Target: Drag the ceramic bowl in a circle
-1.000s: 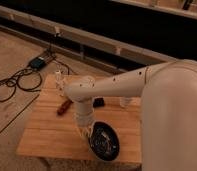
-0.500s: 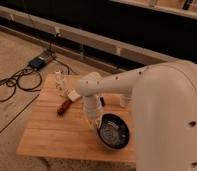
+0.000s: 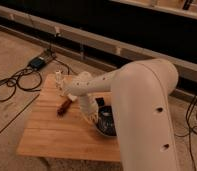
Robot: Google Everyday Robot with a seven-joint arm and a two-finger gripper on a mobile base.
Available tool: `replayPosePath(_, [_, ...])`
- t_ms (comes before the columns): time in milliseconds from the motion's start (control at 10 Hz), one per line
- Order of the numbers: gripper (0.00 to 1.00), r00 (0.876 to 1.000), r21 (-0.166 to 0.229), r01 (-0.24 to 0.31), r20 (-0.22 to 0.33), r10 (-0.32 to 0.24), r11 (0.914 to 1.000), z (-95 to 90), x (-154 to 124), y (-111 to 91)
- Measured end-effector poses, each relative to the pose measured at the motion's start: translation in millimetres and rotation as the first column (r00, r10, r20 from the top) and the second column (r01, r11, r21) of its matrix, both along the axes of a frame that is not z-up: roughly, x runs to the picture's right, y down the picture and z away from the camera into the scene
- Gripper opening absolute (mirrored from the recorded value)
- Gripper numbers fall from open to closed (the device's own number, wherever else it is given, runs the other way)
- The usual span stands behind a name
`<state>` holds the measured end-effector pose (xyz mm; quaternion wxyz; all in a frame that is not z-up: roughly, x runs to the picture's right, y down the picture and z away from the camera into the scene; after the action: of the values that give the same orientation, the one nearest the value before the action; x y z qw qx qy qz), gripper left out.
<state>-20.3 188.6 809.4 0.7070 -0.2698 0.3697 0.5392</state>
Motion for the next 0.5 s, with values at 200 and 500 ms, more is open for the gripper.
replayPosePath(200, [0.52,0.997,0.014,0.079,0.013,-0.079,0.9968,9.2,-6,0])
replayPosePath(500, [0.78,0.992,0.032,0.122,0.023,-0.123,0.992,10.2,-24,3])
